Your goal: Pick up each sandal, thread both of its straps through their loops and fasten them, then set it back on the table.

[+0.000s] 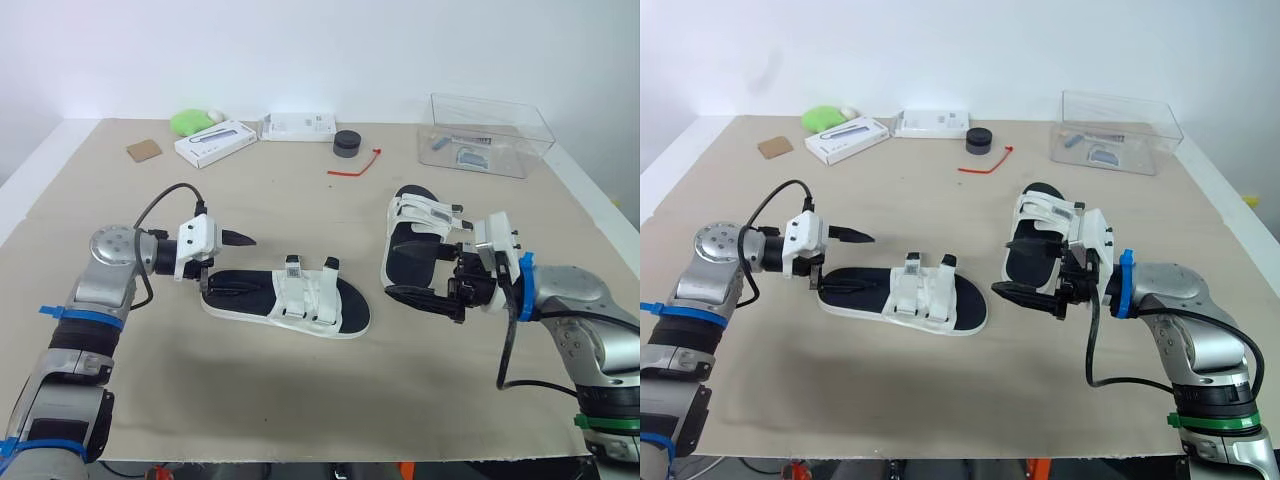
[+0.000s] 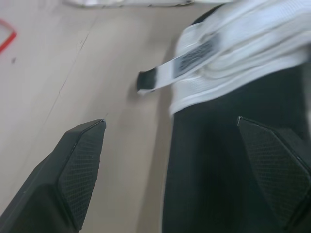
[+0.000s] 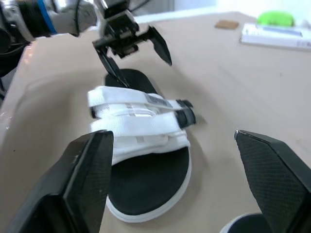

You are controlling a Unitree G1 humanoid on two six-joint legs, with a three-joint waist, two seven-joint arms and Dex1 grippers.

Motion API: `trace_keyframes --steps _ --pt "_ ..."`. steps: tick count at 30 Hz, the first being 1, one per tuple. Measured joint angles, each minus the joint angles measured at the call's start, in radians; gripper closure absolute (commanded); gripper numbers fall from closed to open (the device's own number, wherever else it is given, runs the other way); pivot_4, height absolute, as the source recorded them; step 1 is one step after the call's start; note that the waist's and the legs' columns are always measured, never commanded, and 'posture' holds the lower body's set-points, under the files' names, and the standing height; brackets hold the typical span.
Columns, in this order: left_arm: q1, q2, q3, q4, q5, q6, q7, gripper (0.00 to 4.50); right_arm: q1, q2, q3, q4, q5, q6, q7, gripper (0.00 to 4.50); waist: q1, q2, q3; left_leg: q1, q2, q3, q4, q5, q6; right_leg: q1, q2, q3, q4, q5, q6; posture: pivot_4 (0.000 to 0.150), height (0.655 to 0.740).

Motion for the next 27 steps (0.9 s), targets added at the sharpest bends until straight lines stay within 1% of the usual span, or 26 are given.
trace_keyframes --steps 6,13,16,17,18,19,20,21,24,25,26,27 --pt "0.027 -0.018 -0.029 -0.028 0.015 -0.064 0.013 0.00 0.004 0.001 0.000 0.000 -0.002 -0.068 0.020 0.10 0.000 0.000 0.000 0.000 0.001 0.002 0.000 0.000 0.000 0.000 0.001 0.000 0.001 0.000 0.000 0.150 0.7400" --pt "-0.002 -0.105 -0.081 0.017 0.048 -0.148 0.055 0.00 0.001 0.008 0.020 0.000 -0.048 -0.119 -0.002 0.10 0.000 0.000 0.000 0.000 0.000 0.003 0.001 0.000 0.000 0.000 0.001 0.001 0.001 0.000 0.000 0.150 0.7400" --pt "-0.038 -0.165 -0.098 0.054 0.049 -0.150 0.073 0.00 0.003 0.008 0.021 0.001 -0.073 -0.146 -0.014 0.10 0.000 0.000 0.000 0.000 0.000 0.003 0.001 0.000 0.000 0.000 0.001 0.001 0.001 0.001 0.000 0.150 0.7400" --pt "-0.048 -0.174 -0.106 0.064 0.050 -0.150 0.077 0.52 0.003 0.009 0.021 0.001 -0.078 -0.151 -0.017 0.00 0.000 0.000 0.000 0.000 0.000 0.003 0.001 0.000 0.000 0.000 0.001 0.001 0.001 0.001 0.000 0.150 0.7400" --pt "-0.058 -0.183 -0.111 0.075 0.054 -0.152 0.084 0.65 0.004 0.009 0.021 0.001 -0.083 -0.159 -0.019 0.00 0.000 0.000 0.000 0.000 0.000 0.003 0.001 0.000 0.000 0.000 0.001 0.001 0.001 0.001 0.000 0.150 0.7400" --pt "-0.071 -0.191 -0.115 0.095 0.060 -0.159 0.088 1.06 0.008 0.009 0.021 0.001 -0.091 -0.167 -0.020 0.00 0.000 0.000 0.000 0.000 0.000 0.003 0.001 0.000 0.000 0.000 0.001 0.001 0.001 0.001 0.000 0.150 0.7400" --pt "-0.079 -0.195 -0.117 0.112 0.066 -0.164 0.090 1.56 0.015 0.009 0.021 0.002 -0.095 -0.172 -0.021 0.00 0.000 0.000 0.000 0.000 0.000 0.003 0.001 0.000 0.000 0.000 0.001 0.001 0.001 0.001 0.000 0.150 0.7400" --pt "-0.082 -0.196 -0.120 0.125 0.068 -0.171 0.090 1.96 0.022 0.010 0.021 0.002 -0.097 -0.175 -0.022 0.00 -0.001 0.000 0.000 0.000 0.000 0.003 0.001 0.000 0.000 0.000 0.001 0.001 0.001 0.001 0.000 0.150 0.7400" --pt "-0.086 -0.203 -0.120 0.160 0.071 -0.192 0.103 3.47 0.040 0.010 0.021 0.002 -0.098 -0.179 -0.024 0.00 -0.001 0.000 0.000 0.000 0.001 0.003 0.001 0.000 0.000 0.000 0.002 0.001 0.001 0.001 -0.001 0.150 0.7400" --pt "-0.094 -0.204 -0.120 0.165 0.071 -0.202 0.110 3.67 0.040 0.010 0.021 0.002 -0.098 -0.180 -0.026 0.00 -0.001 0.000 0.000 0.000 0.001 0.003 0.001 0.000 0.000 0.000 0.002 0.001 0.001 0.001 -0.001 0.150 0.7400" --pt "-0.099 -0.204 -0.120 0.168 0.071 -0.203 0.110 4.30 0.040 0.010 0.021 0.002 -0.098 -0.180 -0.028 0.00 -0.001 0.000 0.000 0.000 0.001 0.003 0.001 0.000 0.000 0.000 0.002 0.001 0.001 0.001 -0.001 0.150 0.7400" --pt "-0.102 -0.204 -0.120 0.170 0.072 -0.204 0.111 4.43 0.040 0.010 0.021 0.002 -0.098 -0.180 -0.029 0.00 -0.001 0.000 0.000 0.001 0.001 0.003 0.001 0.000 0.000 0.000 0.002 0.001 0.001 0.001 -0.001 0.150 0.7400"
